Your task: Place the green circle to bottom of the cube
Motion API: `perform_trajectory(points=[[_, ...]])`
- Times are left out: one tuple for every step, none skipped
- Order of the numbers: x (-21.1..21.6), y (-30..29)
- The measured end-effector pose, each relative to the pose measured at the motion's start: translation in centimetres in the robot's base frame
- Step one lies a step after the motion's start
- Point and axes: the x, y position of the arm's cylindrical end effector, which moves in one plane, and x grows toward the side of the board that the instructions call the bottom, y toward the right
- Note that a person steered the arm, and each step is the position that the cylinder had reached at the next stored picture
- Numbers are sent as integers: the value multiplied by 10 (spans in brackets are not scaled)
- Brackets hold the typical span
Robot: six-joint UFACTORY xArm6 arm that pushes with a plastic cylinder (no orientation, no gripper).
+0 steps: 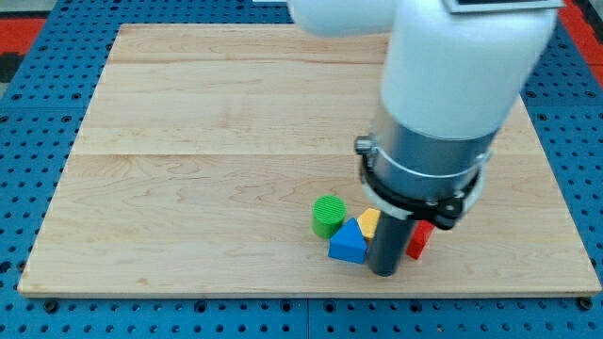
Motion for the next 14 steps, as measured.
perform_trajectory(points=[[-8,-33],[-38,-39],[-80,-47],[-117,-86],[-120,-123],[-128,-160],[-134,-113],[-166,-81],[-203,-41],[-208,-15],[-211,-83],[-237,-62],[-248,-30],[-237,-16]])
